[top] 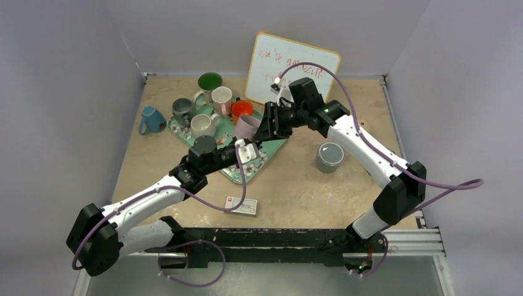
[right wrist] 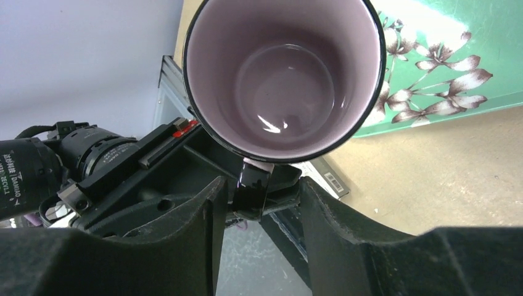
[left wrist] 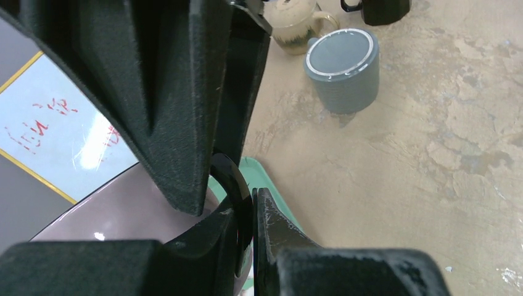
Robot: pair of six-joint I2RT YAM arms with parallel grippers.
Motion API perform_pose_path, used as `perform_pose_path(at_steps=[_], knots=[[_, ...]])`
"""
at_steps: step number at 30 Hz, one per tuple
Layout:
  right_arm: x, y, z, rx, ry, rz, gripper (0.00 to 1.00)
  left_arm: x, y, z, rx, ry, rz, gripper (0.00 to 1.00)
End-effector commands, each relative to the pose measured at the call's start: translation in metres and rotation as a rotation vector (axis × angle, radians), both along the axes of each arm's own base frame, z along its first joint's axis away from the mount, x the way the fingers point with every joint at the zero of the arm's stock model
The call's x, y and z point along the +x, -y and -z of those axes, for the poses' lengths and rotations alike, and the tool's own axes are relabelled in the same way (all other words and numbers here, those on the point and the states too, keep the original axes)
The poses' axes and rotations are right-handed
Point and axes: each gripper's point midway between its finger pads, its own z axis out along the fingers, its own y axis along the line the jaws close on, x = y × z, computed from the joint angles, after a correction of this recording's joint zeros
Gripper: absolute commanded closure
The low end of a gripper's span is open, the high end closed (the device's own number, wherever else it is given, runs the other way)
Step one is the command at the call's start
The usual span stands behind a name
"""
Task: Turn the mug right side up
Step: Turn over the cup at the corner of the board, then place the cup on the tray.
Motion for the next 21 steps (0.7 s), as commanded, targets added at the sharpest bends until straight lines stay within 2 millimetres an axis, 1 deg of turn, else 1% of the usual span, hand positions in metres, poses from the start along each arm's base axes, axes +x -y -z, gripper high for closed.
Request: perform_pose_path(at_steps=[1, 5, 7, 10, 11, 12, 17, 18, 21], knots=[[0.002, -0.006, -0.007, 0.031, 0.024, -0.041, 0.53, 0.002, 0.009, -0.056, -0.062, 0.198, 0.034, 1.0], [0.002, -0.01, 0.002, 0.032, 0.008, -0.067, 0.6, 0.001, 0.01, -0.051, -0.043, 0.193, 0.038, 1.0], [0.002, -0.012, 0.005, 0.033, -0.003, -0.076, 0.66, 0.001, 0.01, -0.05, -0.039, 0.195, 0.037, 1.0], [0.001, -0.011, 0.009, 0.029, -0.01, -0.082, 0.84, 0.001, 0.009, -0.049, -0.035, 0.201, 0.03, 1.0], [-0.002, -0.011, 0.009, 0.033, -0.021, -0.091, 0.94, 0.001, 0.008, -0.048, -0.035, 0.198, 0.024, 1.0], [-0.005, -0.011, 0.008, 0.04, -0.031, -0.096, 1.0, 0.002, 0.008, -0.049, -0.043, 0.19, 0.016, 1.0], [-0.002, -0.013, 0.005, 0.074, -0.003, -0.076, 1.0, 0.019, -0.003, -0.059, -0.127, 0.085, -0.127, 1.0], [-0.001, -0.014, 0.003, 0.088, 0.01, -0.068, 1.0, 0.022, -0.004, -0.059, -0.132, 0.069, -0.146, 0.99], [0.008, -0.016, 0.0, 0.122, 0.037, -0.012, 1.0, 0.026, -0.004, -0.055, -0.105, -0.011, -0.174, 0.86]])
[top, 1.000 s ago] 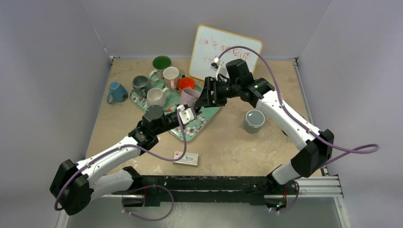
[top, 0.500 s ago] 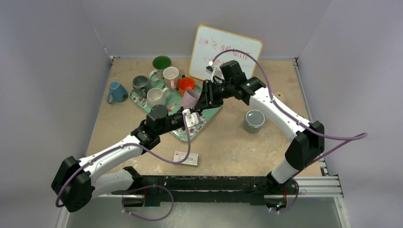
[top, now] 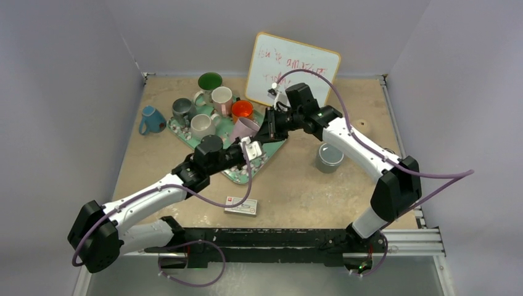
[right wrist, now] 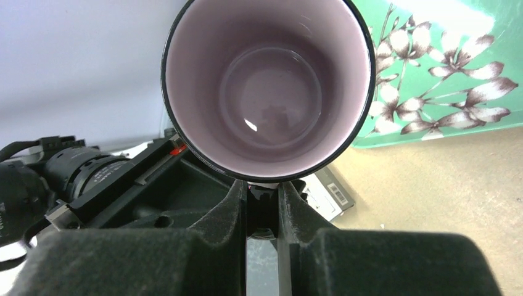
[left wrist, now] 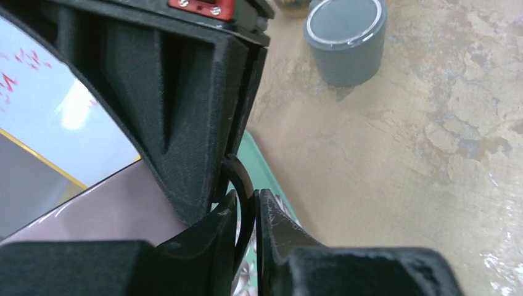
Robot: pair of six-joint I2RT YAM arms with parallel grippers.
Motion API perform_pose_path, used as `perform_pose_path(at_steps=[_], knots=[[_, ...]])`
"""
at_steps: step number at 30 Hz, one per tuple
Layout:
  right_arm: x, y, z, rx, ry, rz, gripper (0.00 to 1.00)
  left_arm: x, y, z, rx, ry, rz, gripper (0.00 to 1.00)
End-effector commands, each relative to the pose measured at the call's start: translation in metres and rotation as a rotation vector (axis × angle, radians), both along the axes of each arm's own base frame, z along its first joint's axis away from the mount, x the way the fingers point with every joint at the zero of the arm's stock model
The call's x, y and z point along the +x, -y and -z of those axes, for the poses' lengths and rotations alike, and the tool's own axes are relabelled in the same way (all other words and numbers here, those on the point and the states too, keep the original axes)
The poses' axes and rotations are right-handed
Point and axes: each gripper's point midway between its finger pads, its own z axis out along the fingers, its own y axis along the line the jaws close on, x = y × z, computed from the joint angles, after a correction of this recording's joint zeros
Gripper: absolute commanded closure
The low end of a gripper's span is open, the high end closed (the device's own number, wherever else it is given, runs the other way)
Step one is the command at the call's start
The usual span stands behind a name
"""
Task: Turn the mug right side up
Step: Place the cup on the tray.
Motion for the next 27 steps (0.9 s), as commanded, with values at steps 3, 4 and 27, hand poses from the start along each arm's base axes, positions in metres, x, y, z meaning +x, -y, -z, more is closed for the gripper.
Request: perform_pose_path(at_steps=[3, 4, 27], knots=[[0.014, -0.002, -0.023, 0.086, 0.101, 0.066, 1.0, 0.023, 0.001, -0.07, -0.146, -0.045, -0.128, 0.73], [0.017, -0.002, -0.023, 0.097, 0.106, 0.074, 1.0, 0.022, 0.0, -0.068, -0.146, -0.069, -0.136, 0.69], [0.088, 0.042, -0.001, -0.154, 0.645, 0.158, 1.0, 0.009, -0.121, -0.065, -0.353, -0.587, -0.654, 0.0]])
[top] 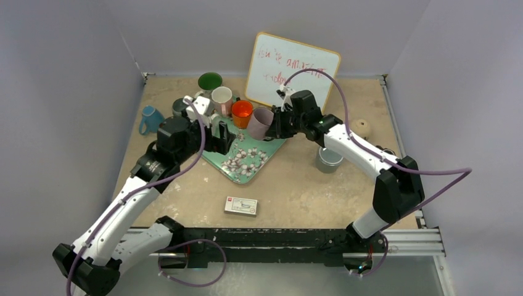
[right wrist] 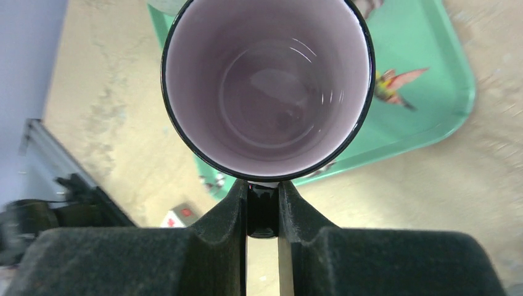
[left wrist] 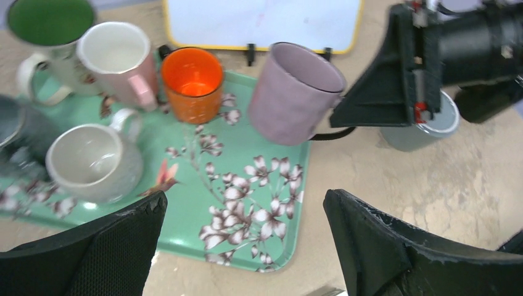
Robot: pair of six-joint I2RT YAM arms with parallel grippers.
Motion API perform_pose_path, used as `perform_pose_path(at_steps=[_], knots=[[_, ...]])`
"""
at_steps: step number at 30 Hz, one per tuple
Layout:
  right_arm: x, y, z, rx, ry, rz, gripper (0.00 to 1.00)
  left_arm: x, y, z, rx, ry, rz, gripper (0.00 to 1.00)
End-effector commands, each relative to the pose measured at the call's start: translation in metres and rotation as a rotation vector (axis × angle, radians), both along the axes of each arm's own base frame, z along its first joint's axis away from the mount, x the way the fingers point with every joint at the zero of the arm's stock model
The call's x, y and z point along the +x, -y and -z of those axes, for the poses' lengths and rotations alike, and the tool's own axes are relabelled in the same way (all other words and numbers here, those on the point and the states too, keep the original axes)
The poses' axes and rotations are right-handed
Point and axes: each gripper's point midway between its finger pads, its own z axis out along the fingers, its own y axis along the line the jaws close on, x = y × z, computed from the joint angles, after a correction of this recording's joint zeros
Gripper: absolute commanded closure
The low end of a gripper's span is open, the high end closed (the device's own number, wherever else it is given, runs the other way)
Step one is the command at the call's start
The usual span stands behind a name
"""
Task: Turn the mug right side up
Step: Place the cup on the tray.
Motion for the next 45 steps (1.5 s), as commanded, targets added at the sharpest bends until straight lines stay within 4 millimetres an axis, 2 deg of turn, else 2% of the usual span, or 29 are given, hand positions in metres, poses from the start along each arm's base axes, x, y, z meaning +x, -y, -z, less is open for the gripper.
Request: perform_pose_path(at_steps=[1, 2, 5, 8, 13, 16, 19, 23, 28, 34, 40, 45], knots=[[0.027, 0.002, -0.051, -0.015, 0.385, -0.09, 1.0, -0.003, -0.027, -0.006, -0.029, -0.103, -0.095, 0.0], [0.029, 0.002, -0.049, -0.031, 0.419, -0.109, 1.0, -0.003, -0.033, -0.001, -0.01, -0.133, -0.114, 0.0], [0.039, 0.008, -0.035, -0.121, 0.47, -0.136, 1.0, -0.006, -0.038, -0.003, 0.024, -0.151, -0.11, 0.0], [0.041, 0.008, -0.023, -0.179, 0.508, -0.212, 1.0, -0.006, -0.044, -0.002, 0.055, -0.108, -0.115, 0.0], [0.051, 0.014, -0.012, -0.271, 0.566, -0.252, 1.0, -0.002, -0.067, -0.002, 0.087, -0.087, -0.205, 0.0], [0.056, 0.012, -0.003, -0.293, 0.547, -0.262, 1.0, 0.0, -0.078, -0.003, 0.088, -0.082, -0.261, 0.0], [0.059, 0.01, 0.015, -0.306, 0.495, -0.267, 1.0, -0.001, -0.085, -0.005, 0.092, -0.055, -0.29, 0.0], [0.07, 0.006, 0.024, -0.31, 0.523, -0.255, 1.0, -0.006, -0.093, -0.008, 0.112, -0.042, -0.312, 0.0], [0.072, -0.004, 0.042, -0.288, 0.478, -0.282, 1.0, -0.013, -0.108, -0.016, 0.113, 0.01, -0.369, 0.0], [0.082, -0.006, 0.063, -0.315, 0.452, -0.275, 1.0, -0.014, -0.105, -0.017, 0.092, 0.069, -0.348, 0.0], [0.091, -0.007, 0.075, -0.339, 0.447, -0.274, 0.88, -0.012, -0.106, -0.013, 0.114, 0.054, -0.346, 0.0], [0.091, -0.006, 0.077, -0.352, 0.448, -0.275, 0.73, -0.013, -0.103, -0.013, 0.104, 0.06, -0.335, 0.0]])
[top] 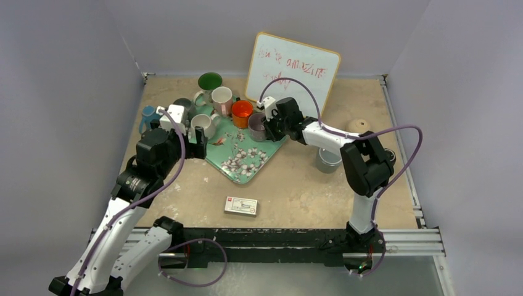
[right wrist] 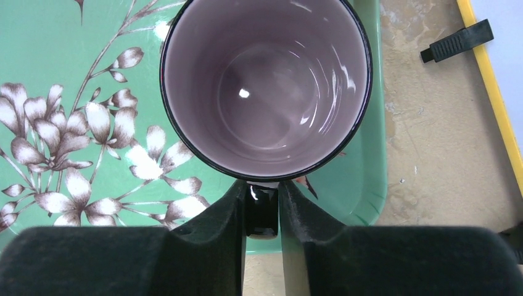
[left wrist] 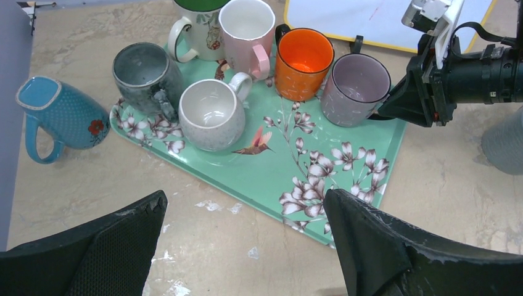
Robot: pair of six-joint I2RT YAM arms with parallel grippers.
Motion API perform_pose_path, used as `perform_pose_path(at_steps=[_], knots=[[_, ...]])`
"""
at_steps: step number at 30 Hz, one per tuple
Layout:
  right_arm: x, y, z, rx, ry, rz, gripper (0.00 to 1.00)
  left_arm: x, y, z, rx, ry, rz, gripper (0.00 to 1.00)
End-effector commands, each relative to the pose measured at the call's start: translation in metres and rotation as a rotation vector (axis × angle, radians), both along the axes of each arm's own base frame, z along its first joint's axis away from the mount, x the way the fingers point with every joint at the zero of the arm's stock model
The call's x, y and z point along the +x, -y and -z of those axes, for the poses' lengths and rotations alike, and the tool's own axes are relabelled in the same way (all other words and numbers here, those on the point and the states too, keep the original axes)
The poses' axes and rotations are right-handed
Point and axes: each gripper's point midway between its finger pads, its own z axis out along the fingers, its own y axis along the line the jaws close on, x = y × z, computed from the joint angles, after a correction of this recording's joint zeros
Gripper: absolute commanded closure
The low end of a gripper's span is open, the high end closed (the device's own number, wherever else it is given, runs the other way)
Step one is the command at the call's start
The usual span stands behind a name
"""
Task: Turn the mug right side up
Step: Place the cup on the tray.
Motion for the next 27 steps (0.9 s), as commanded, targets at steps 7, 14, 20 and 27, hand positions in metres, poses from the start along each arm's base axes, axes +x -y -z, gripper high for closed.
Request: perform_pose_path(at_steps=[7, 14, 20, 27], knots=[[0.018, -0.001, -0.049, 0.027, 0.119, 0.022, 0.6, 0.007, 0.002, -0.009, -0.014, 0.04, 0.002, 0.0], [0.016, 0.01, -0.08, 0.043, 0.153, 0.092, 0.5, 0.008, 0.002, -0.007, -0.024, 0.029, -0.014, 0.0], [0.011, 0.017, -0.074, 0.021, 0.121, 0.112, 0.51, 0.008, 0.001, -0.003, -0.028, 0.019, -0.022, 0.0], [0.0, 0.014, -0.066, 0.053, 0.081, 0.104, 0.48, 0.011, -0.001, -0.001, -0.026, 0.014, -0.043, 0.0]])
